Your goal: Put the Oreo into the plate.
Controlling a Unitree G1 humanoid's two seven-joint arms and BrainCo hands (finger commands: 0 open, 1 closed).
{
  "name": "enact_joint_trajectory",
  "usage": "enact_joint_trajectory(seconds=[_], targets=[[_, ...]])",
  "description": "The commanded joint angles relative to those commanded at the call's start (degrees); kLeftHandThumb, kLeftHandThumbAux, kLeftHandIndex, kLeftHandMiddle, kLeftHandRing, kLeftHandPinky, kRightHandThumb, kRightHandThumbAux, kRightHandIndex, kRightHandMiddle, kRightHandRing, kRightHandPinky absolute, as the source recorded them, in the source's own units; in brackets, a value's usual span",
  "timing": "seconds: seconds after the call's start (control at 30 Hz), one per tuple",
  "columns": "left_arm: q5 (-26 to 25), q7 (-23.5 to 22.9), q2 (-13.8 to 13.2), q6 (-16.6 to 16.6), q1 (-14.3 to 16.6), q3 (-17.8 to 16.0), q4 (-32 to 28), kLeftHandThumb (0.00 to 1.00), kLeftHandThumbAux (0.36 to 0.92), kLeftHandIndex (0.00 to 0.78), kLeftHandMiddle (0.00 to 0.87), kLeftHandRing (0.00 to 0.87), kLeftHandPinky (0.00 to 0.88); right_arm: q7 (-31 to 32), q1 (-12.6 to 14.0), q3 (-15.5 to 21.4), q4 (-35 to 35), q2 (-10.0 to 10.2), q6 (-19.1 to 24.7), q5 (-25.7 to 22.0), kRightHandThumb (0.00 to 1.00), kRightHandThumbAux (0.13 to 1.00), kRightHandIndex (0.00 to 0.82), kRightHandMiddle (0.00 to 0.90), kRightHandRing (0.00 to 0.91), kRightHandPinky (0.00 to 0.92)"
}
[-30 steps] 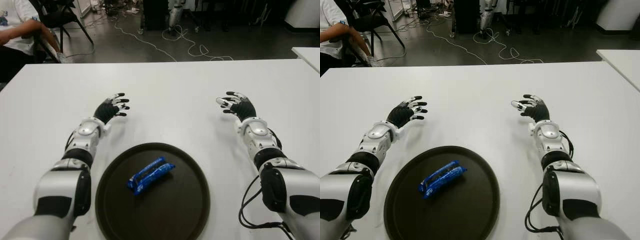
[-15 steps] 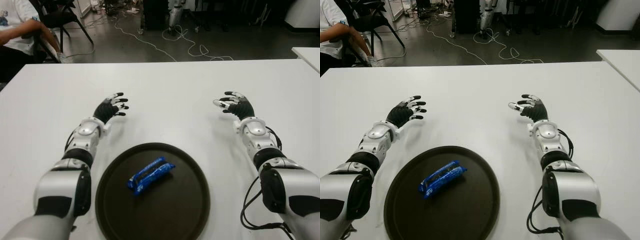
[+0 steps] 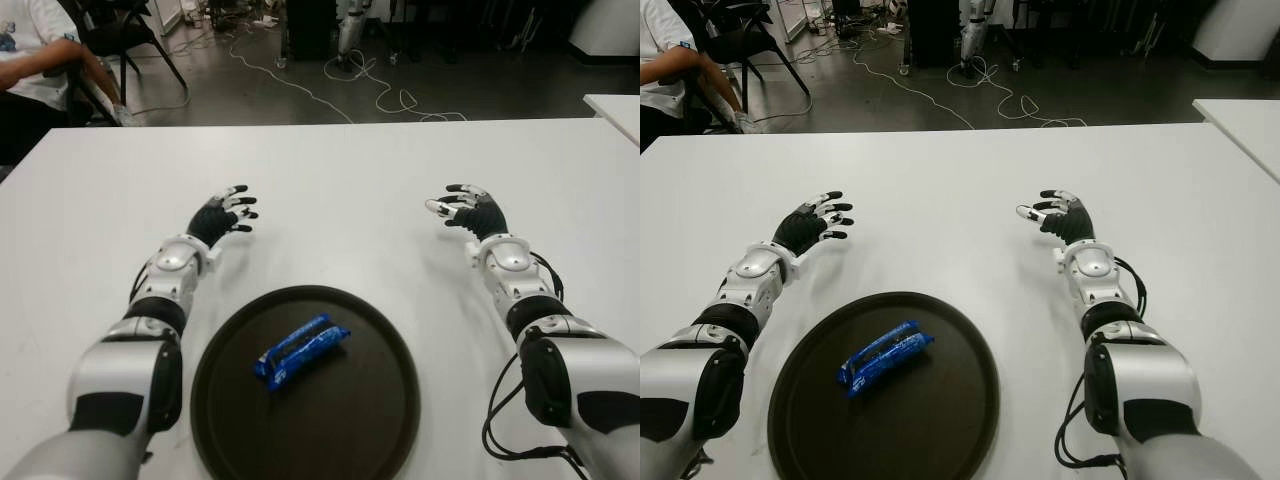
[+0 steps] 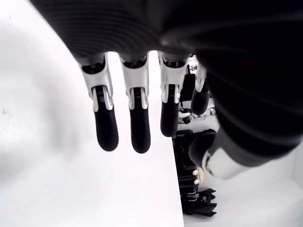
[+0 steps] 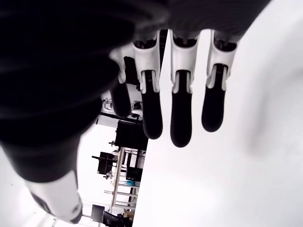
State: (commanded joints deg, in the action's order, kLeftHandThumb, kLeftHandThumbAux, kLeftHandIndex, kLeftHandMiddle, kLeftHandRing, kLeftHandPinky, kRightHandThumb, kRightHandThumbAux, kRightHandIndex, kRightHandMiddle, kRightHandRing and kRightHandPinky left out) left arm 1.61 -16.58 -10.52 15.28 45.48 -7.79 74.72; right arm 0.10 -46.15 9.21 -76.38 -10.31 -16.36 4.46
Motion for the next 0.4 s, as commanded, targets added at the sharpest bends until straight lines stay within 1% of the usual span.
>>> enact_joint_trajectory(seconds=[0.27, 0.4], targets=[[-0.21, -0.38, -0.04, -0.07, 0.01, -0.22, 0.06, 0.0, 0.668, 0.127, 0.229, 0.279, 0.331, -0.64, -0.17, -0.61, -0.02, 0.0, 0.58, 0.51, 0.047, 0.792, 0.302, 0.391, 0.419, 0.432], [-0.17, -0.5, -0.08, -0.02, 0.09, -0.18, 0.06, 0.0, 0.675, 0.128, 0.234, 0.281, 0.327, -0.6, -0.28, -0.84, -0.04, -0.1, 0.81, 0.71, 0.057, 0.783, 0.297, 0.386, 0.409, 0.418]])
